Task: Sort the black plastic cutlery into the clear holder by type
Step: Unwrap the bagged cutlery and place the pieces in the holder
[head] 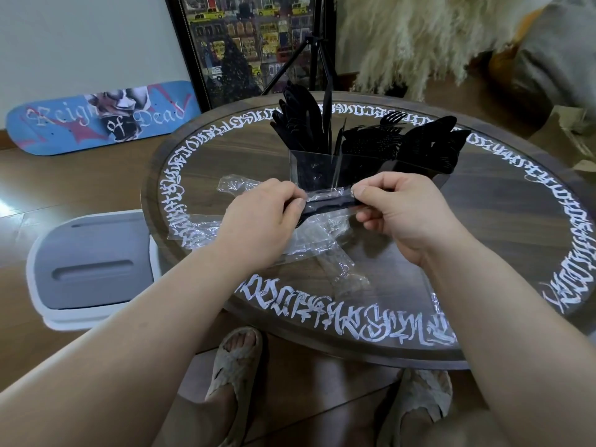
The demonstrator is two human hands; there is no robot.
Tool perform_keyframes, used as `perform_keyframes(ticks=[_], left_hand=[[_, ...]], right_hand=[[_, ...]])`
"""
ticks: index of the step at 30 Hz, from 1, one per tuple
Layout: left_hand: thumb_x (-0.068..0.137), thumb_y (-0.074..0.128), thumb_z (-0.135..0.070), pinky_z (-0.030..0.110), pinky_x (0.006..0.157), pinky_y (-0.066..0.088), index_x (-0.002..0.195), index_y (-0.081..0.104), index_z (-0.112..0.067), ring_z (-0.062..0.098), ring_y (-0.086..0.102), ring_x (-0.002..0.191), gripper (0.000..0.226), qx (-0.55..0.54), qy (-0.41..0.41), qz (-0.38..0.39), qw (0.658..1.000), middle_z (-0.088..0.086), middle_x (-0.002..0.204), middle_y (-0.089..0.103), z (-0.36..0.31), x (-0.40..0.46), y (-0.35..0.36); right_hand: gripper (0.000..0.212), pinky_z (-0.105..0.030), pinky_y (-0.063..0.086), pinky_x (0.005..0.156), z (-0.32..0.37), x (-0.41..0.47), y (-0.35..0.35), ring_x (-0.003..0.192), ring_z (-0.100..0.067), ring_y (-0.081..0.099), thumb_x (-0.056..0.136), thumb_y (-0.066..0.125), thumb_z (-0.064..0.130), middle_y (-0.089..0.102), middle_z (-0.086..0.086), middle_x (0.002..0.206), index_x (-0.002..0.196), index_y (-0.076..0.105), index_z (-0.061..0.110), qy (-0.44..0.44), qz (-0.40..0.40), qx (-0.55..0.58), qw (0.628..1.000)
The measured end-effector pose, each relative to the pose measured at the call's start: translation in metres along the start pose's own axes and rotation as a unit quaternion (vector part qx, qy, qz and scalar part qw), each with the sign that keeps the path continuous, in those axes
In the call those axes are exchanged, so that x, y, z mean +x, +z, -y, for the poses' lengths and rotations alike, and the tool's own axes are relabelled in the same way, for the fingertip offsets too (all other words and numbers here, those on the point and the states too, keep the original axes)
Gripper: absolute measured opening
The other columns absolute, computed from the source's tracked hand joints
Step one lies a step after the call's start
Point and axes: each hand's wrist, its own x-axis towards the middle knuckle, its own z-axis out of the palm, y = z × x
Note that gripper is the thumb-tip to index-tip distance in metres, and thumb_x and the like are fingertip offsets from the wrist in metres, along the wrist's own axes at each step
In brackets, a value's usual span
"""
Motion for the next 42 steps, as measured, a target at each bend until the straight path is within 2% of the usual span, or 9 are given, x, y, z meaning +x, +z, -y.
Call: perform_keyframes(ticks=[7,13,16,18,21,25,28,36,42], left_hand=[[0.098,0.036,-0.011,0.039,0.083,0.046,0.117,0.062,-0.023,0.022,0.056,0.098,0.034,0.042,-0.055,-0.025,0.997,-0.001,0.114,0.06,0.007,0.007,-0.003],[0.091,0.043,-0.01,0.045,0.103,0.036,0.128,0.055,-0.022,0.024,0.045,0.12,0.041,0.056,-0.046,-0.03,0.997,0.001,0.129,0.054,0.009,0.006,-0.005],[0.086,0.044,-0.007,0.048,0.105,0.036,0.129,0.052,-0.023,0.02,0.053,0.102,0.047,0.04,-0.02,0.013,0.999,-0.003,0.117,0.06,-0.003,0.002,-0.002],[0.087,0.043,-0.007,0.039,0.094,0.043,0.125,0.054,-0.024,0.016,0.051,0.085,0.043,0.039,-0.034,0.036,0.998,-0.004,0.108,0.063,-0.005,0.002,0.0],[0.087,0.044,-0.008,0.033,0.081,0.042,0.12,0.056,-0.024,0.016,0.049,0.082,0.039,0.062,-0.037,0.031,0.997,-0.003,0.108,0.064,-0.004,0.003,0.001],[0.087,0.045,-0.012,0.037,0.088,0.044,0.121,0.056,-0.026,0.019,0.056,0.096,0.038,0.074,-0.019,0.05,0.996,-0.004,0.11,0.062,-0.007,0.002,0.004],[0.087,0.046,-0.016,0.039,0.093,0.043,0.124,0.055,-0.027,0.02,0.055,0.103,0.04,0.078,-0.012,0.058,0.995,-0.004,0.115,0.061,-0.008,0.003,0.005],[0.094,0.035,-0.02,0.041,0.098,0.039,0.133,0.051,-0.023,0.025,0.052,0.112,0.042,0.097,-0.055,0.03,0.993,0.002,0.122,0.056,0.009,0.011,0.002],[0.095,0.04,-0.033,0.053,0.113,0.021,0.142,0.039,-0.029,0.024,0.036,0.132,0.048,0.119,-0.048,0.051,0.99,-0.001,0.142,0.044,0.011,0.011,0.012]], right_hand=[[0.016,-0.021,0.045,0.051,0.002,0.003,-0.012,0.05,-0.007,0.055,0.088,0.064,0.007,0.059,0.002,0.065,0.074,0.064,0.013,-0.016,-0.044,0.012,0.999],[0.017,-0.021,0.045,0.051,0.001,0.002,-0.012,0.049,-0.007,0.055,0.088,0.064,0.007,0.059,0.005,0.062,0.072,0.064,0.013,-0.014,-0.045,0.023,0.999],[0.017,-0.02,0.045,0.051,0.001,0.002,-0.008,0.049,-0.007,0.055,0.088,0.063,0.006,0.06,0.002,0.065,0.072,0.065,0.012,-0.015,-0.025,0.021,0.999],[0.018,-0.019,0.045,0.05,0.001,0.001,-0.008,0.05,-0.007,0.056,0.088,0.062,0.004,0.06,-0.001,0.065,0.072,0.064,0.012,-0.01,0.0,0.001,1.0],[0.019,-0.024,0.047,0.056,-0.001,-0.001,-0.01,0.055,-0.011,0.058,0.085,0.062,0.005,0.064,-0.006,0.062,0.068,0.066,0.012,-0.022,0.029,-0.122,0.992],[0.017,-0.023,0.042,0.06,0.001,-0.007,-0.008,0.059,-0.006,0.056,0.09,0.059,0.021,0.064,0.011,0.064,0.077,0.069,0.025,-0.102,0.065,-0.348,0.93],[0.014,-0.023,0.044,0.059,0.003,-0.012,-0.007,0.061,-0.005,0.058,0.094,0.056,0.029,0.066,0.009,0.072,0.093,0.07,0.029,-0.125,0.13,-0.413,0.893],[0.011,-0.026,0.048,0.072,0.003,-0.005,-0.031,0.076,-0.014,0.064,0.089,0.063,0.024,0.068,0.011,0.074,0.085,0.073,0.027,-0.107,0.061,-0.382,0.916],[0.019,-0.01,0.036,0.044,0.004,-0.008,-0.039,0.04,0.001,0.048,0.091,0.062,0.022,0.068,0.006,0.067,0.075,0.065,0.032,-0.104,0.013,-0.29,0.951]])
